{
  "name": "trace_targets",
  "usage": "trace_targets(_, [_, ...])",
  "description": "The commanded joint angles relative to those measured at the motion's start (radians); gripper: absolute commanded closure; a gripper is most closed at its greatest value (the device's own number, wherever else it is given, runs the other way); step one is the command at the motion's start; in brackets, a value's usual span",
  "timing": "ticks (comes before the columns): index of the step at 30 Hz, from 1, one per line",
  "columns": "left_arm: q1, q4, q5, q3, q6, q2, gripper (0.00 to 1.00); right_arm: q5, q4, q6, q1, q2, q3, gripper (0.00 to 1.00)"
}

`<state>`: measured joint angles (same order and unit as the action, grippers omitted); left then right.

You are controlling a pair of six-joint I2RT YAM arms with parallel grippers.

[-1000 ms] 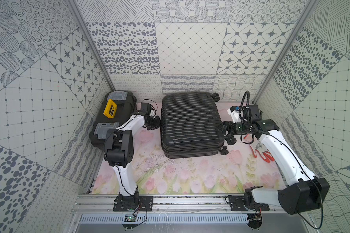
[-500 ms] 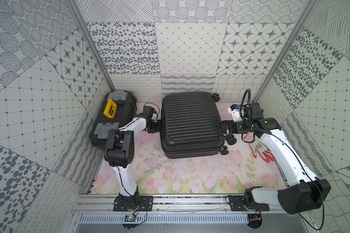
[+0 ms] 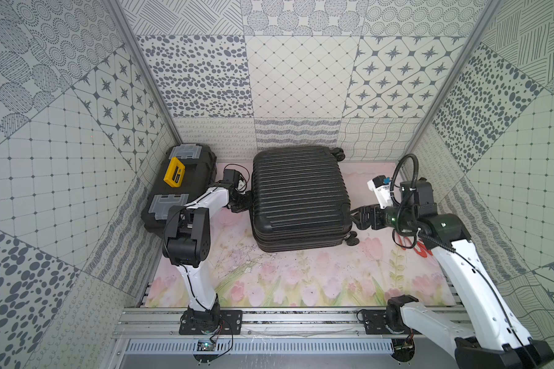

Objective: Close the suitcase zippers
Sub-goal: Zip the zipper on the suitcase.

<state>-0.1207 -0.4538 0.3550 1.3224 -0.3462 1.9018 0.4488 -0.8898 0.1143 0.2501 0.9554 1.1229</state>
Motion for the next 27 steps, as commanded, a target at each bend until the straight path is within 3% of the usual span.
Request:
trace_targets(1, [0.022,-0.162,-0.079,0.012,-0.012,0.019,1.0,-0.006,0.192,0.068,0.082,-0.09,-0.166,0.02])
trace_targets(4, [0.022,-0.169,-0.072,0.018,-0.012,0.02,1.0,-0.098,0.401,0.143,0.146,-0.189,-0.356,0.04])
trace_targets(8, [0.024,-0.191,-0.064,0.026,-0.001,0.016,1.0,-0.13,0.617,0.201,0.162,-0.267,-0.548,0.11])
trace_targets(13, [0.023,-0.199,-0.05,0.024,0.001,0.008,1.0,-0.206,0.72,0.232,0.133,-0.321,-0.698,0.21])
trace_targets(17, [0.025,-0.2,-0.056,0.021,0.012,-0.006,1.0,-0.145,0.833,0.304,0.045,-0.357,-0.82,0.26])
trace_targets(20, [0.025,-0.21,-0.047,0.025,0.023,-0.003,1.0,-0.132,1.018,0.321,0.021,-0.348,-0.905,0.27])
trace_targets(23, [0.027,-0.215,-0.038,0.032,0.033,0.003,1.0,-0.084,1.174,0.274,0.017,-0.268,-0.929,0.3])
trace_targets(27, [0.029,-0.215,-0.033,0.039,0.036,0.009,1.0,0.069,1.33,0.223,-0.013,-0.138,-0.953,0.34])
